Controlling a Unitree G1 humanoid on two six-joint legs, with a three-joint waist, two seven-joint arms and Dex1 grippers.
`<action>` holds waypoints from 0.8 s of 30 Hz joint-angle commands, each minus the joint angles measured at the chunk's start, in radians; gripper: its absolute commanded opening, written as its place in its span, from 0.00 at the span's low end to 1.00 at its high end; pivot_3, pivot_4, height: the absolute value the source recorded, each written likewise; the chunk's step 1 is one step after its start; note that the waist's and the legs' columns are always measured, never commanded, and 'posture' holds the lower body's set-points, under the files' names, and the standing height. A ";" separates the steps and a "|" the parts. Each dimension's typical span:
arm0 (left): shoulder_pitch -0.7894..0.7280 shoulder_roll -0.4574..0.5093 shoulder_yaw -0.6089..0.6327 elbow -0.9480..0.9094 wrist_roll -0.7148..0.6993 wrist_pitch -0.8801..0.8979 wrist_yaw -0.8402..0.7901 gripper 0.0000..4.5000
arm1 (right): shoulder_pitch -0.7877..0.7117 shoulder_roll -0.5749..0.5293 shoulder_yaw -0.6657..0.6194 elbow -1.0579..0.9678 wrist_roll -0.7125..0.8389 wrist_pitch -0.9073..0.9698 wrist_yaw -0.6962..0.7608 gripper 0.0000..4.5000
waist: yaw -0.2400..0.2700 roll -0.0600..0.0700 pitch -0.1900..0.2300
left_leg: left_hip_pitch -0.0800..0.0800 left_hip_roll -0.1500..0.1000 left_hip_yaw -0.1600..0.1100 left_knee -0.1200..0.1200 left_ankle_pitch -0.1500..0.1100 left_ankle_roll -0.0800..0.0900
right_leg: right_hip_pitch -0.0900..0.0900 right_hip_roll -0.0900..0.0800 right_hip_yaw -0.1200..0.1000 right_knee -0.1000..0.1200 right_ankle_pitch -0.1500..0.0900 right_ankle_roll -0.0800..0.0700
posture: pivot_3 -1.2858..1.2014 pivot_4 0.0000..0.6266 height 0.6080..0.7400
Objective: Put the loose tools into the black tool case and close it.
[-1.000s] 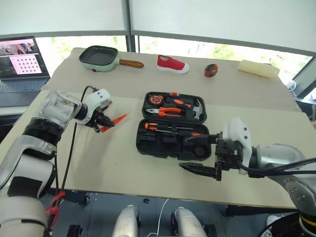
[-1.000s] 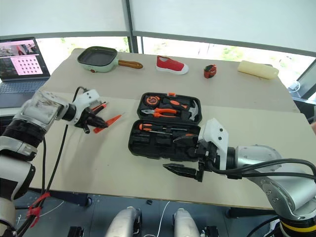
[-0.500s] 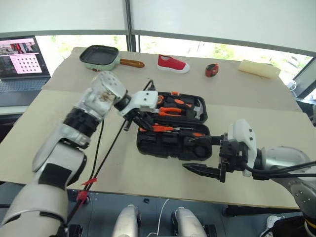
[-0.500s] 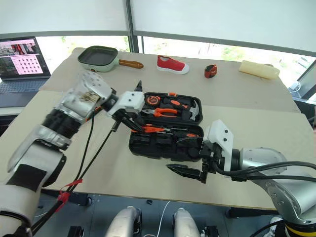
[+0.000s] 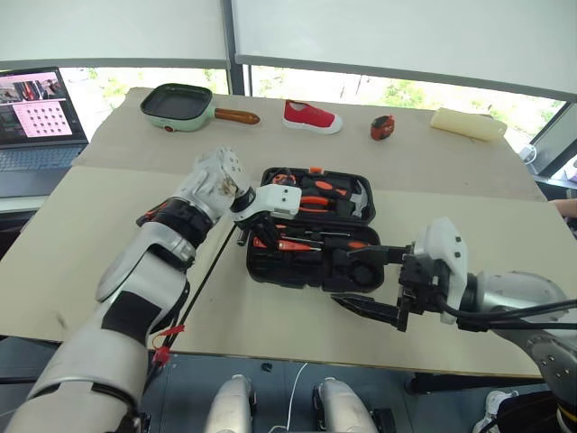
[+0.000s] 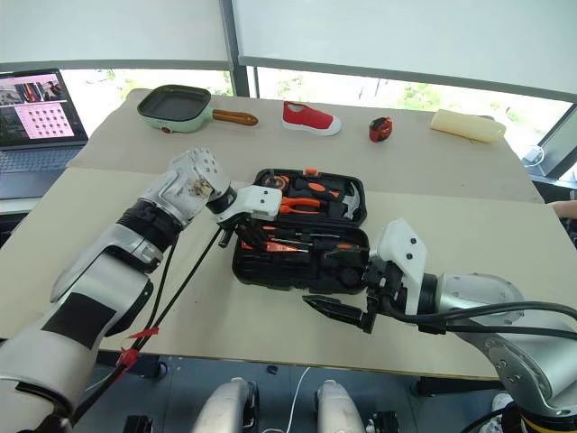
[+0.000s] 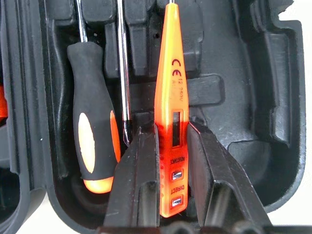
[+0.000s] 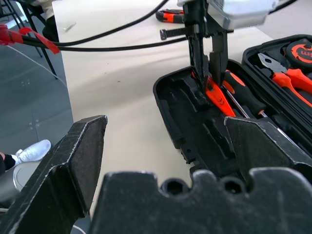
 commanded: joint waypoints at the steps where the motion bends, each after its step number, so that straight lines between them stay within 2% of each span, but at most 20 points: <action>1: -0.011 -0.017 0.003 0.025 0.023 -0.029 -0.021 0.08 | -0.013 -0.012 -0.028 -0.032 0.024 -0.006 -0.014 1.00 | 0.000 0.000 0.000 | 0.000 0.000 0.000 0.000 0.000 0.000 | 0.000 0.000 0.000 0.000 0.000 0.000 | 0.52 0.24 1.00; 10: -0.032 -0.046 -0.004 0.106 0.098 0.016 0.015 0.08 | -0.007 -0.009 -0.024 -0.039 0.029 -0.012 -0.041 1.00 | 0.001 0.000 0.000 | 0.000 0.000 -0.002 0.000 0.000 0.000 | 0.001 0.000 0.000 0.000 0.000 0.000 | 0.52 0.24 1.00; 14: -0.046 -0.062 -0.004 0.131 0.101 0.090 -0.049 0.08 | -0.004 -0.002 -0.018 -0.038 0.024 -0.019 -0.048 1.00 | -0.001 0.000 0.000 | 0.001 0.000 -0.002 0.000 0.000 0.000 | 0.001 0.000 0.000 0.001 0.000 0.000 | 0.52 0.24 1.00; 19: -0.058 -0.075 0.010 0.136 0.103 0.098 -0.057 0.08 | -0.005 0.004 -0.008 -0.032 0.017 -0.026 -0.051 1.00 | -0.006 0.001 -0.001 | 0.001 0.000 -0.003 0.000 0.000 0.000 | 0.001 0.001 0.000 0.001 0.000 0.000 | 0.52 0.24 1.00; 21: -0.067 -0.072 0.025 0.130 0.094 0.104 -0.067 0.31 | -0.005 0.007 -0.007 -0.030 0.015 -0.027 -0.051 1.00 | -0.005 0.001 -0.001 | 0.001 0.000 -0.003 0.000 0.000 0.000 | 0.001 0.001 0.000 0.000 0.000 0.000 | 0.52 0.24 1.00; 24: -0.100 -0.009 0.013 0.075 -0.026 0.118 -0.072 0.51 | -0.001 0.011 -0.004 -0.025 0.013 -0.030 -0.046 1.00 | -0.005 0.001 0.000 | 0.001 0.000 -0.003 0.000 0.000 0.000 | 0.000 0.000 0.000 0.001 0.000 0.000 | 0.52 0.24 1.00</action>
